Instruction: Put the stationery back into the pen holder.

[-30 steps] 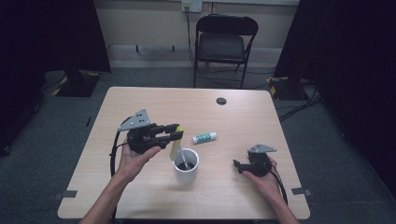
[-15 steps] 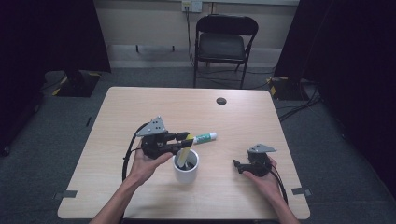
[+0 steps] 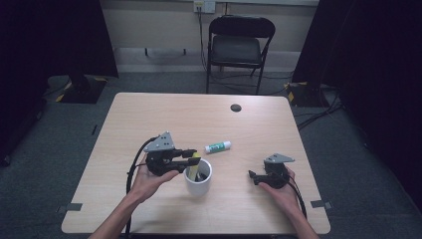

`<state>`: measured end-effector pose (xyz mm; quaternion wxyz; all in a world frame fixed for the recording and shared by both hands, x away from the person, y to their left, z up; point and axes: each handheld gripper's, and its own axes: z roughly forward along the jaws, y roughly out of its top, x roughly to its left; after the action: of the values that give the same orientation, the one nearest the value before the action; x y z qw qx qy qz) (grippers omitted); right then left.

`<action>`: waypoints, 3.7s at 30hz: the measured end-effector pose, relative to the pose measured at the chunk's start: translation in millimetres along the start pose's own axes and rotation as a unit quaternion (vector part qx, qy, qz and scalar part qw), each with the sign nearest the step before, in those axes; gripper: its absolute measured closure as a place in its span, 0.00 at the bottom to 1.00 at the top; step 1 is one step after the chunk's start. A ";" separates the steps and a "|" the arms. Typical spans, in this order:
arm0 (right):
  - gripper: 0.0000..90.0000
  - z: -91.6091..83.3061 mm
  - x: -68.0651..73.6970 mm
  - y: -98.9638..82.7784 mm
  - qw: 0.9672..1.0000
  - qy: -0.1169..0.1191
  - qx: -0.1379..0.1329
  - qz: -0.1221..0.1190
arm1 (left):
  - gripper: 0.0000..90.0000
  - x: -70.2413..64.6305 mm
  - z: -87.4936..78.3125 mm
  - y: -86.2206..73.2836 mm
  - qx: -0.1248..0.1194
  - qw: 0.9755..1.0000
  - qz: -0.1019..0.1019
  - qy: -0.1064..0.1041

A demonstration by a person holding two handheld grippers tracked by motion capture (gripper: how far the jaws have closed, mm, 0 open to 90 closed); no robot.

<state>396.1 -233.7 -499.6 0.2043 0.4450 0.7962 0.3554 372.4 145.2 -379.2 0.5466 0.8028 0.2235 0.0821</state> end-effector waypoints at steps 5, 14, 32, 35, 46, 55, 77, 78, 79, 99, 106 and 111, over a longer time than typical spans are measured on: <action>0.26 0.0 0.0 0.0 1.000 0.000 0.000 0.000 | 0.75 2.8 3.5 -10.8 0.014 1.000 -0.007 0.005; 0.26 0.0 0.0 0.0 1.000 0.000 0.000 0.000 | 0.75 5.1 11.0 -18.7 0.023 1.000 -0.014 0.001; 0.26 -0.1 -0.1 0.0 1.000 0.000 0.000 -0.001 | 0.74 6.7 6.9 -27.6 0.041 0.999 -0.018 0.003; 0.26 0.0 -0.1 0.0 1.000 0.000 0.000 -0.001 | 0.74 6.7 5.2 -28.5 0.042 0.999 -0.017 0.002; 0.26 -0.6 0.4 -0.2 1.000 0.000 0.001 0.002 | 0.71 8.4 4.8 -27.7 0.032 0.999 -0.019 0.003; 0.26 -0.5 0.4 -0.2 1.000 0.000 0.001 0.002 | 0.70 11.9 -0.5 -27.3 0.027 0.999 -0.023 0.007; 0.26 -0.6 0.5 -0.2 1.000 0.000 0.001 0.002 | 0.31 38.2 -38.7 -58.0 0.059 0.993 -0.068 0.072; 0.26 -0.6 0.5 -0.2 1.000 0.000 0.001 0.002 | 0.30 38.2 -38.7 -58.0 0.059 0.993 -0.068 0.072; 0.26 -0.6 0.4 -0.2 1.000 0.000 0.001 0.002 | 0.28 42.0 -42.6 -65.1 0.067 0.991 -0.076 0.083; 0.26 -0.3 0.2 -0.2 1.000 0.000 0.000 0.000 | 0.19 73.2 -66.5 -126.1 0.153 0.967 -0.118 0.168; 0.26 -0.3 0.3 -0.1 1.000 0.000 0.001 0.001 | 0.18 74.5 -59.2 -138.9 0.187 0.961 -0.100 0.179; 0.27 -0.6 0.8 0.6 1.000 0.005 0.004 -0.003 | 0.17 74.2 -58.3 -143.2 0.183 0.957 -0.080 0.209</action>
<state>395.7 -233.0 -498.8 0.1999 0.4416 0.8001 0.3534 377.8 270.8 -495.8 0.3359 0.8338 0.4074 0.1613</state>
